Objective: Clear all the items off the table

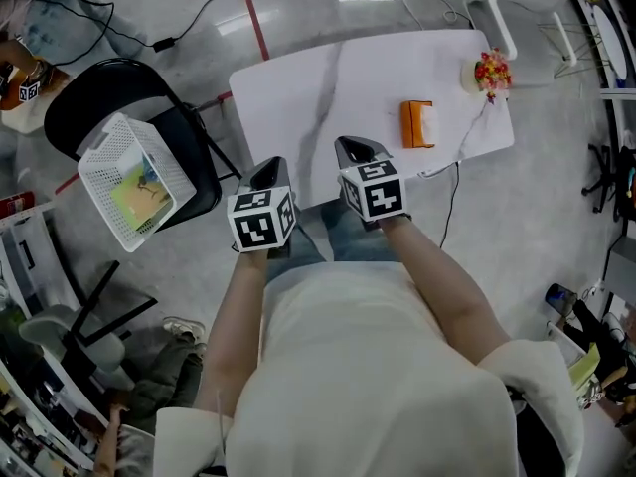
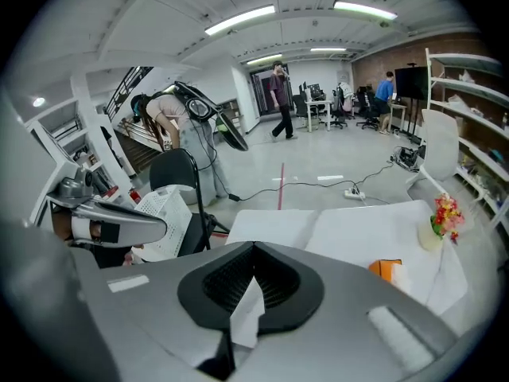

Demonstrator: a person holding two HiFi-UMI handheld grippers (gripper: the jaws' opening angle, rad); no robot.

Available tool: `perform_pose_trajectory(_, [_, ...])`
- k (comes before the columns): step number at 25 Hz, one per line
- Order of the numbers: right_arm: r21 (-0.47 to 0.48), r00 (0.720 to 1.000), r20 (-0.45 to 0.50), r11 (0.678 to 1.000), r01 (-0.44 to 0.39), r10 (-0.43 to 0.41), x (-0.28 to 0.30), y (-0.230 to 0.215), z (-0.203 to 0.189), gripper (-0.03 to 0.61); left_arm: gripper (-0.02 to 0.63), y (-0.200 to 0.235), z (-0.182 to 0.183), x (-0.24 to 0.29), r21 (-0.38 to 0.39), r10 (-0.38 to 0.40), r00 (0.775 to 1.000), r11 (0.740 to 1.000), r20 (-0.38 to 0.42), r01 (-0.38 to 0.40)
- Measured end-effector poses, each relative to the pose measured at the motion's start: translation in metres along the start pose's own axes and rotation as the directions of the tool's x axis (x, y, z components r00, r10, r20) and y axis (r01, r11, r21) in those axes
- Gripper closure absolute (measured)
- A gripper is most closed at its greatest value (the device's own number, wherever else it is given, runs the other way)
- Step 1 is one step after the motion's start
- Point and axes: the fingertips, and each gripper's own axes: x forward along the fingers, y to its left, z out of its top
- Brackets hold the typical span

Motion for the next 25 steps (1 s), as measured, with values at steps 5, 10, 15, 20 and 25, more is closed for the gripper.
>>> perform_pose_trajectory(5, [0.019, 1.000, 0.001, 1.000, 0.019, -0.019, -0.010, -0.037, -0.010, 0.580, 0.606, -0.033, -0.001, 0.022, 0.019, -0.016, 1.000, 1.000, -0.013, 0.017])
perform_pose_trajectory(10, [0.043, 0.999, 0.002, 0.998, 0.043, -0.043, -0.021, -0.074, -0.020, 0.580, 0.606, -0.067, -0.006, 0.040, 0.035, -0.035, 0.999, 0.999, -0.036, 0.036])
perform_pose_trajectory(15, [0.066, 0.998, -0.007, 0.995, 0.069, -0.069, -0.028, -0.113, -0.032, 0.580, 0.606, -0.096, -0.006, 0.061, 0.050, -0.043, 0.998, 0.998, -0.056, 0.046])
perform_pose_trajectory(20, [0.085, 0.996, -0.024, 0.992, 0.092, -0.091, -0.034, -0.150, -0.047, 0.580, 0.606, -0.123, -0.006, 0.082, 0.049, -0.056, 0.996, 0.997, -0.074, 0.059])
perform_pose_trajectory(25, [0.113, 0.992, -0.049, 0.987, 0.118, -0.113, -0.035, -0.185, -0.065, 0.578, 0.604, -0.147, -0.010, 0.104, 0.056, -0.066, 0.994, 0.996, -0.086, 0.071])
